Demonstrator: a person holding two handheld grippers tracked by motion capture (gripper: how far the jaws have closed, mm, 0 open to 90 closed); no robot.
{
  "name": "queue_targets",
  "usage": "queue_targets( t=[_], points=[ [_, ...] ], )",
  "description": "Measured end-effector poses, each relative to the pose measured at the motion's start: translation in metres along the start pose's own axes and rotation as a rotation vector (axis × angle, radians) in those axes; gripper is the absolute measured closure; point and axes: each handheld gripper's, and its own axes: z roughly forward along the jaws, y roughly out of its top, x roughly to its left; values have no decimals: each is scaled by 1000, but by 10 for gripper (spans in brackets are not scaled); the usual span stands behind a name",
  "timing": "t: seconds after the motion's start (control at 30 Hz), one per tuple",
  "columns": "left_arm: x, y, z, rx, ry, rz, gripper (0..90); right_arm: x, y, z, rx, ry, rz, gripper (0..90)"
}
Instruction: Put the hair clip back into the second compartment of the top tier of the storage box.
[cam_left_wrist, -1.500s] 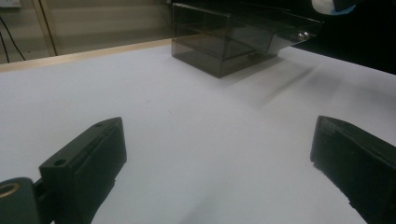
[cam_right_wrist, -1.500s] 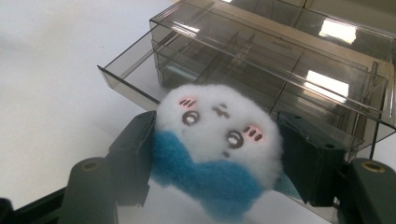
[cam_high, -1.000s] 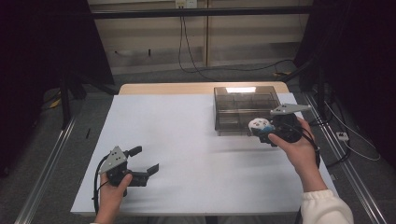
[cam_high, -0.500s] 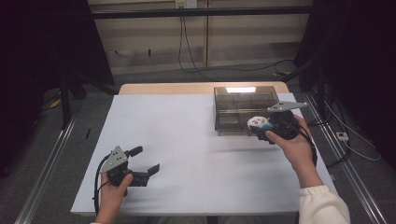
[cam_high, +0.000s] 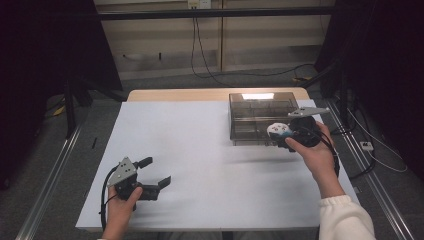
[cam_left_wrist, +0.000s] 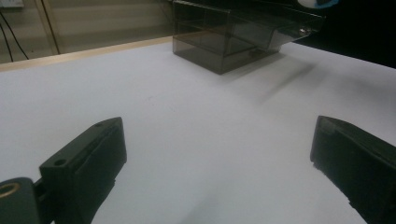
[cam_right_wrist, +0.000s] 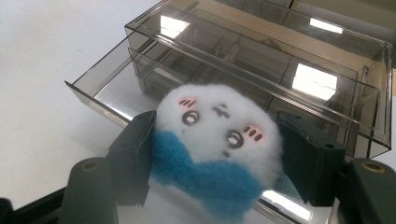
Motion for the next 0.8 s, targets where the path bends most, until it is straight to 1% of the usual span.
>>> queue_targets(
  t=[0.17,0.4,0.57,0.8],
  points=[
    [-1,0,0,3,-1,1,37,1,2,4,4,0,-5,315],
    [-1,-1,1,2,-3,-5,37,2,4,8,6,4,5,315],
    [0,-1,1,5,-3,3,37,1,6,12,10,2,6,315],
    [-1,-1,2,8,-7,3,37,1,7,19,10,-4,11,314]
  ],
)
